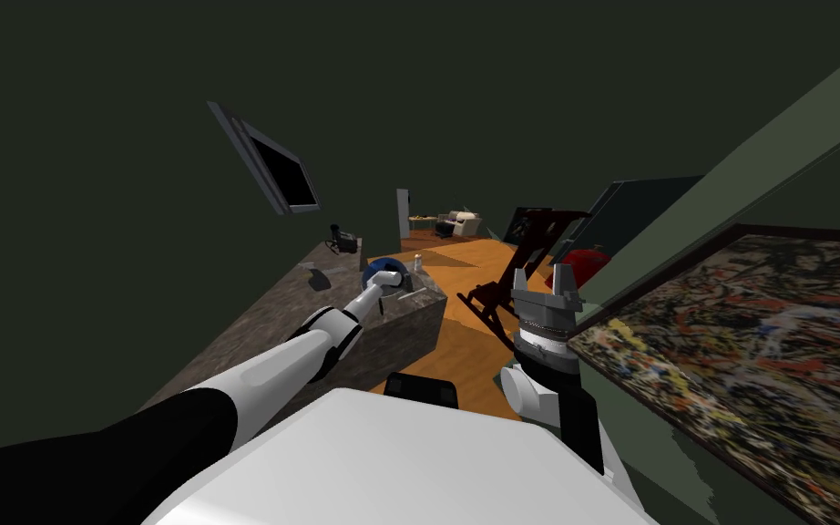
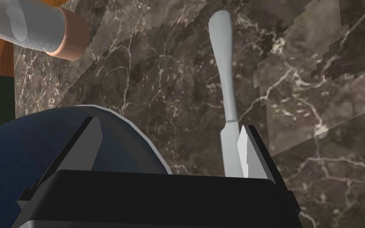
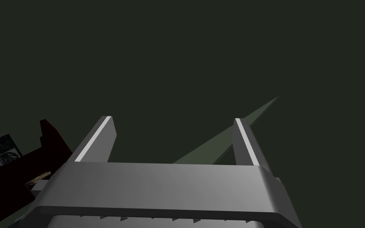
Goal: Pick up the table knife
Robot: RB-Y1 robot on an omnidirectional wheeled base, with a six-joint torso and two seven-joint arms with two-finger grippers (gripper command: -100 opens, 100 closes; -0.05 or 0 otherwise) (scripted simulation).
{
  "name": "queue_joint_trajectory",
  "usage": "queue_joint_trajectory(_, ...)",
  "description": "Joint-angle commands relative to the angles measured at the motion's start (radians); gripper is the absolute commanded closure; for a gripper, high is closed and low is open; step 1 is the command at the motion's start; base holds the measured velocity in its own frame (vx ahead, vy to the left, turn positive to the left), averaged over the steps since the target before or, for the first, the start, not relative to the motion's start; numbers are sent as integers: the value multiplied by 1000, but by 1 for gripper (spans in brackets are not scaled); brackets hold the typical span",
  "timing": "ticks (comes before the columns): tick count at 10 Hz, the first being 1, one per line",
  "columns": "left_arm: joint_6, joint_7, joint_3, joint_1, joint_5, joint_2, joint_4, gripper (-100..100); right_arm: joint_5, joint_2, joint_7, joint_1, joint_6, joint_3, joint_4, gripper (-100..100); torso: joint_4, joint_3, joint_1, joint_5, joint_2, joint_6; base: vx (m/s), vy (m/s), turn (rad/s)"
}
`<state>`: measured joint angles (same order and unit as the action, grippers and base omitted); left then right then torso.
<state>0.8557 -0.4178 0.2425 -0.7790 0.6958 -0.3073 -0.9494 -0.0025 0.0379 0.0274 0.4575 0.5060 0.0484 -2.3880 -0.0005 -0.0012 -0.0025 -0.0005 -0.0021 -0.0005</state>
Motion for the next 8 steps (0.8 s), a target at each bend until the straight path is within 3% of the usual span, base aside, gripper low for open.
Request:
queue_joint_trajectory(1,37,-2,3,-21,11,-4,50,-100,0,0,0,0,0,0,0,0,0,0,0,0,0,0,38,-33,-14)
queue_joint_trajectory(2,72,-11,8,-59,27,-11,91,-100,0,0,0,0,0,0,0,0,0,0,0,0,0,0,42,-49,-26)
queue_joint_trajectory(3,90,-11,8,-59,27,-11,114,-100,0,0,0,0,0,0,0,0,0,0,-1,0,-1,0,34,-36,-11)
queue_joint_trajectory(6,173,-26,16,-126,55,-27,205,-100,0,0,0,0,0,0,0,0,0,0,0,0,0,0,39,-38,-22)
queue_joint_trajectory(8,188,-26,16,-126,55,-27,225,-100,0,0,0,0,0,0,0,0,0,0,0,0,0,0,23,-26,-2)
